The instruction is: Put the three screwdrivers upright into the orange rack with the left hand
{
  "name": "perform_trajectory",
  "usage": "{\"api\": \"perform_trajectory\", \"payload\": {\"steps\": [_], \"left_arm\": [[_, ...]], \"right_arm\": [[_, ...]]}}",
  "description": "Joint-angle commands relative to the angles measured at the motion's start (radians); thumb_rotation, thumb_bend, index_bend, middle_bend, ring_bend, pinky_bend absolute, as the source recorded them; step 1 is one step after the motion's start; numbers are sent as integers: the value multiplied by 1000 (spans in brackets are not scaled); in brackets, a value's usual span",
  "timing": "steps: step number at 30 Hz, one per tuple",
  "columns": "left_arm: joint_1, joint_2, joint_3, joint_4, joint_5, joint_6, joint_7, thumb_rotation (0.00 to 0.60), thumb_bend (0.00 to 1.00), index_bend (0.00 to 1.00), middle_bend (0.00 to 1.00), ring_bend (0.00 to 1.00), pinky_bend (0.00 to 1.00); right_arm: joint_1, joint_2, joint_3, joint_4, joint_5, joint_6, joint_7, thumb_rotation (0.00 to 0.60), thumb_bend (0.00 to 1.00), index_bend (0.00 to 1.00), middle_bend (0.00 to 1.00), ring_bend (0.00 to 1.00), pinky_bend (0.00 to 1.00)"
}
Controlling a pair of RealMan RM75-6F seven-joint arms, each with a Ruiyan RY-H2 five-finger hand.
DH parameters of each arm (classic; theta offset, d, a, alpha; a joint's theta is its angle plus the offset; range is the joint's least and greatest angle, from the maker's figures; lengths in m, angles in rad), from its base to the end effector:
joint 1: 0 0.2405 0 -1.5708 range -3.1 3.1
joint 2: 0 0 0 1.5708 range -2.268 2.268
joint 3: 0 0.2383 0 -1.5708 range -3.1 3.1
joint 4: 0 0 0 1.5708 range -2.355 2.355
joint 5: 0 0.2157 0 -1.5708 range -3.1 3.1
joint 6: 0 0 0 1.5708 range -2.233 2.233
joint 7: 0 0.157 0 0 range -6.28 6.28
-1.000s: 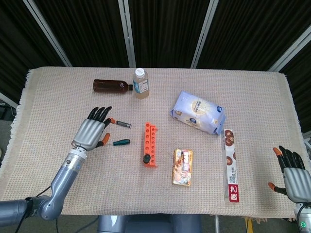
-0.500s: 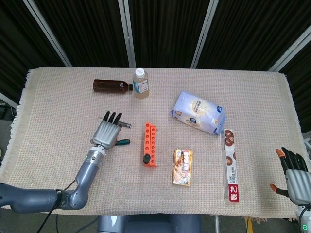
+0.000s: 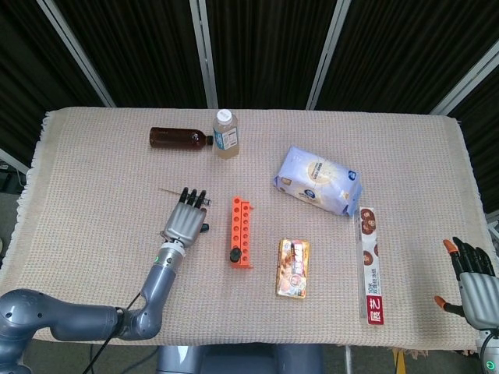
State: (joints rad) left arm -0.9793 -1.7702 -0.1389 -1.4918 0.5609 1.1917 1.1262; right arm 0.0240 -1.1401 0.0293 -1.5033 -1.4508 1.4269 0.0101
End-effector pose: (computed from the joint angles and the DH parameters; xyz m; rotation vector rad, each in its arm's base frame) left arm -0.0877 0.3337 -0.0803 -1.9052 -0.6057 -0.4317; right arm -0.3408 -0.1693 0.1438 1.3606 -0.9582 0.7306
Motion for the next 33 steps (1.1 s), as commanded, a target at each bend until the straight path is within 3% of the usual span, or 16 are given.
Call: {"api": "perform_trajectory", "payload": {"steps": [1,12,24,33], "left_arm": [[-4,-26,-5,32,-10,2,5,600,308,382,0,0,0],[1,-74,0,82,-6,-8,1,600,308,385,0,0,0],[22,-20,22,-22,39,-8,-13,600,308,414,0,0,0],[19,-37,21,2,32,-5,2,600,310,411,0,0,0]], "right_arm": [[0,0,0,3,0,-1,2,600,0,0,0,0,0],[0,-2,0,10,4,-6,7,600,0,0,0,0,0],[5,-7,1,22,2,-14,21,600,0,0,0,0,0],[3,-8,0,31,0,-11,30,600,0,0,0,0,0]]}}
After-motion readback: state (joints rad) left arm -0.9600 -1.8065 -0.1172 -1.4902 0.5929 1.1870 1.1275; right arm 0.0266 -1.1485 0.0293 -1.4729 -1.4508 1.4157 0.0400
